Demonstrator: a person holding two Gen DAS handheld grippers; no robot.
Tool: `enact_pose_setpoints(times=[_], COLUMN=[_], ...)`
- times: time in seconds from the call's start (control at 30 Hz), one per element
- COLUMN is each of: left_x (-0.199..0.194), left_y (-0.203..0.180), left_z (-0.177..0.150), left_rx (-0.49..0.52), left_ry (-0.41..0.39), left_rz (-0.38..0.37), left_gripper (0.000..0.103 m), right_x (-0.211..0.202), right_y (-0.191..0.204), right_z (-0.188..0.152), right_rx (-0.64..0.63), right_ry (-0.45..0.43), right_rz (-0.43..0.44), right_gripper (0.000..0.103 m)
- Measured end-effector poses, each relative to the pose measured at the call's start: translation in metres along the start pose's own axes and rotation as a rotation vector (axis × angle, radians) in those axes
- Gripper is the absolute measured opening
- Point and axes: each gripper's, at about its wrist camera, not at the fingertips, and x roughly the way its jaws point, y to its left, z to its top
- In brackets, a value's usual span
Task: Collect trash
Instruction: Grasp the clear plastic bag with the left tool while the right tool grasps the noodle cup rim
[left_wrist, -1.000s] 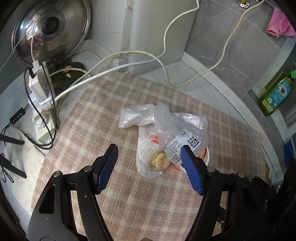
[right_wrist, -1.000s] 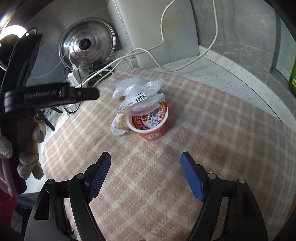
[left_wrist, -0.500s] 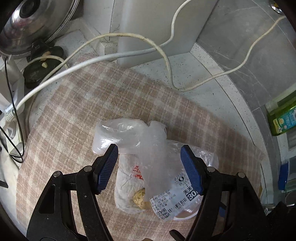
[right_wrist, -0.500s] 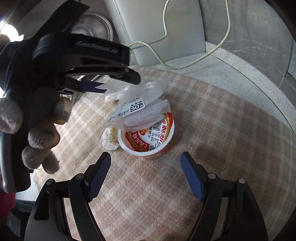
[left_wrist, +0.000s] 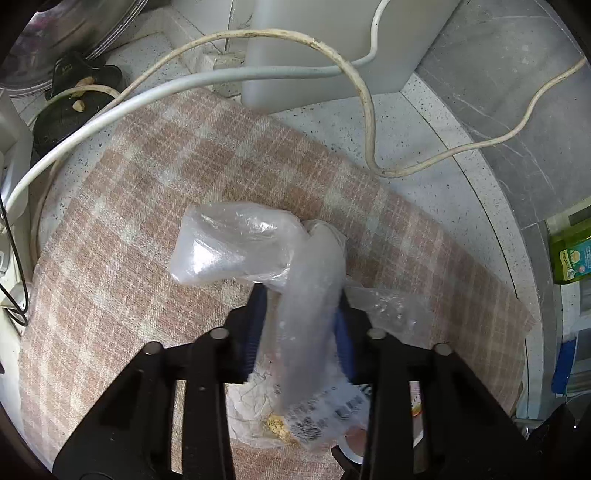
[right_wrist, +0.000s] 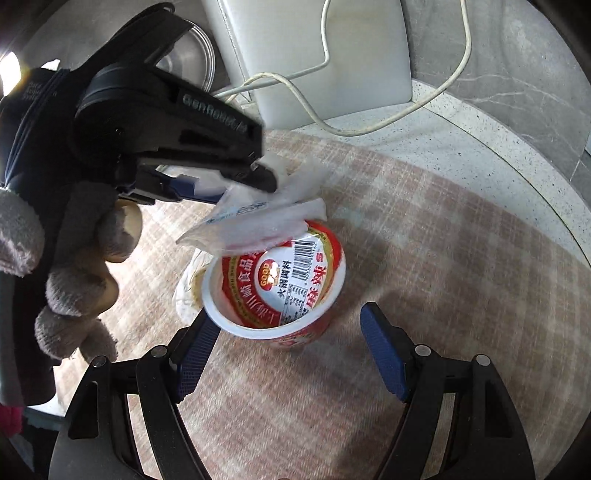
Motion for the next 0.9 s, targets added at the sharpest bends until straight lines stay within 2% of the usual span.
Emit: enact_pose_setpoints(times=[0.03, 0.07, 0.23, 0.27, 0.33, 0.37, 0.63, 0.9], left_x=[-0.001, 0.0, -0.01, -0.012, -0.018, -0.021, -0.044, -0.069], left_y=[0.001, 0.002, 0.013, 0.015, 0.02, 0.022, 0.03, 0.031], left_z=[0.0, 0.001, 0.0, 0.0, 0.0, -0.001, -0.015, -0.044], left_rx=[-0.001, -0.004, -0.022, -0.023, -0.028, -0.031, 0.0, 0.039], left_ry=[-0.003, -0.006, -0.022, -0.026, -0.035, -0.04, -0.078, -0.109], left_rz=[0.0, -0.004, -0.016, -0.017, -0.016, -0.019, -0.006, -0.009], left_gripper=[0.024, 0.016, 0.01, 0.01, 0.01, 0.01, 0.01, 0.01], right_x=[0.001, 0.002, 0.004, 0.004, 0.005, 0.005, -0.007, -0.037], right_y=[0.001, 0.002, 0.007, 0.007, 0.007, 0.006, 0.007, 0.008], right_z=[0.001, 0.003, 0.008, 0.009, 0.012, 0.012, 0.009, -0.004], right_rx=[-0.003, -0.006, -0.04, -0.044, -0.045, -0.042, -0.046, -0.021], right_ry=[0.001, 0.002, 0.006, 0.007, 0.014, 0.02, 0.001, -0.03], right_rz=[0.0, 0.0, -0.02, -0.018, -0.007, -0.007, -0.011, -0.019], right_gripper=[0.077, 0.077, 0.077, 0.076, 0.063, 0.061, 0.061, 0.061])
